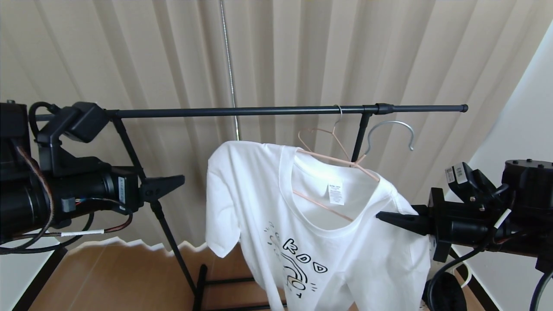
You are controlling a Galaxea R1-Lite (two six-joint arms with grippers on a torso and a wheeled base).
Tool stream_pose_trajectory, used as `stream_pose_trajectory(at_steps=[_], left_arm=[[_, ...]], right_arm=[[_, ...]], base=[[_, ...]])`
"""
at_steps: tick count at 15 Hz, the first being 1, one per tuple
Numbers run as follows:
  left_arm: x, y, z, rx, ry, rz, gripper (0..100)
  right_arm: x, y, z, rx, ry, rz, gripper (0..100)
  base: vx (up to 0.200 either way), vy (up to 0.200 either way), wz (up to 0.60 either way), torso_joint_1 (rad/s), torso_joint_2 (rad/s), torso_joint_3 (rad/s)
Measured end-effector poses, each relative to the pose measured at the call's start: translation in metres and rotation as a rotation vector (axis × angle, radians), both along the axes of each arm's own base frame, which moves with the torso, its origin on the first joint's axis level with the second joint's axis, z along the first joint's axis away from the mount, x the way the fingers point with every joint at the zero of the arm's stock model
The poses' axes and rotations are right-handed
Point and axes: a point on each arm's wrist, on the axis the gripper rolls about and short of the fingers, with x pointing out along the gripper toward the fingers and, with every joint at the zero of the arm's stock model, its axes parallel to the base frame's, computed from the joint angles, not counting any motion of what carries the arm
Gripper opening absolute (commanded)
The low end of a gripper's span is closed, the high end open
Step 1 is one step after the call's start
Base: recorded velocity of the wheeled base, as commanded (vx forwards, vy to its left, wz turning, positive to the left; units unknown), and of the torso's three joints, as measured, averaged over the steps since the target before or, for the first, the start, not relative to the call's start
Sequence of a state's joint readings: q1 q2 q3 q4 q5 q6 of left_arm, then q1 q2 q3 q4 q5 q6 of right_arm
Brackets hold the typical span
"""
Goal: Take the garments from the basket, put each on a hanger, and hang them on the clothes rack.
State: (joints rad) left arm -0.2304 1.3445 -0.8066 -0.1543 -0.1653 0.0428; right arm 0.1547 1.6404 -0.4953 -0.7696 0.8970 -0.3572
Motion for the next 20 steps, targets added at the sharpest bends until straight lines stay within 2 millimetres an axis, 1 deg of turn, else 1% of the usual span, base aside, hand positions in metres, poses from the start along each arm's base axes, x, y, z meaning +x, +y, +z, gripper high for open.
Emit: stream_pose_trajectory(at_steps=[2, 4, 7, 10, 11, 14, 15, 17, 20], left_arm=[[-0.004, -0.007, 0.019, -0.005, -0.028, -0.033, 100], [-0.007, -0.012, 0.033, -0.007, -0.046, -0.064, 100], [-0.01, -0.017, 0.047, 0.0, -0.046, -0.093, 100], [-0.011, -0.023, 0.061, 0.028, -0.079, -0.16, 100], [-0.009, -0.026, 0.062, 0.039, -0.09, -0.206, 100], [0.003, -0.031, 0.063, 0.069, -0.103, -0.261, 100], [0.005, -0.033, 0.062, 0.074, -0.099, -0.28, 100], [0.007, -0.037, 0.056, 0.096, -0.059, -0.375, 100], [0.013, -0.046, 0.052, 0.133, -0.035, -0.437, 100]], right_arm=[[0.001, 0.001, -0.003, -0.001, 0.011, 0.005, 0], [0.002, 0.002, -0.008, -0.005, 0.031, 0.009, 0], [0.005, 0.004, -0.016, -0.02, 0.036, 0.03, 0], [0.005, 0.005, -0.021, -0.021, 0.041, 0.064, 0], [0.006, 0.005, -0.025, -0.03, 0.037, 0.07, 0], [0.008, 0.009, -0.034, -0.049, 0.047, 0.09, 0], [0.008, 0.01, -0.036, -0.051, 0.053, 0.094, 0], [0.007, 0.011, -0.038, -0.053, 0.062, 0.1, 0], [0.005, 0.013, -0.039, -0.056, 0.064, 0.111, 0]], base=[[0.0, 0.0, 0.0, 0.0, 0.0, 0.0], [0.0, 0.0, 0.0, 0.0, 0.0, 0.0], [0.0, 0.0, 0.0, 0.0, 0.0, 0.0], [0.0, 0.0, 0.0, 0.0, 0.0, 0.0], [0.0, 0.0, 0.0, 0.0, 0.0, 0.0], [0.0, 0.0, 0.0, 0.0, 0.0, 0.0], [0.0, 0.0, 0.0, 0.0, 0.0, 0.0], [0.0, 0.0, 0.0, 0.0, 0.0, 0.0], [0.0, 0.0, 0.0, 0.0, 0.0, 0.0]])
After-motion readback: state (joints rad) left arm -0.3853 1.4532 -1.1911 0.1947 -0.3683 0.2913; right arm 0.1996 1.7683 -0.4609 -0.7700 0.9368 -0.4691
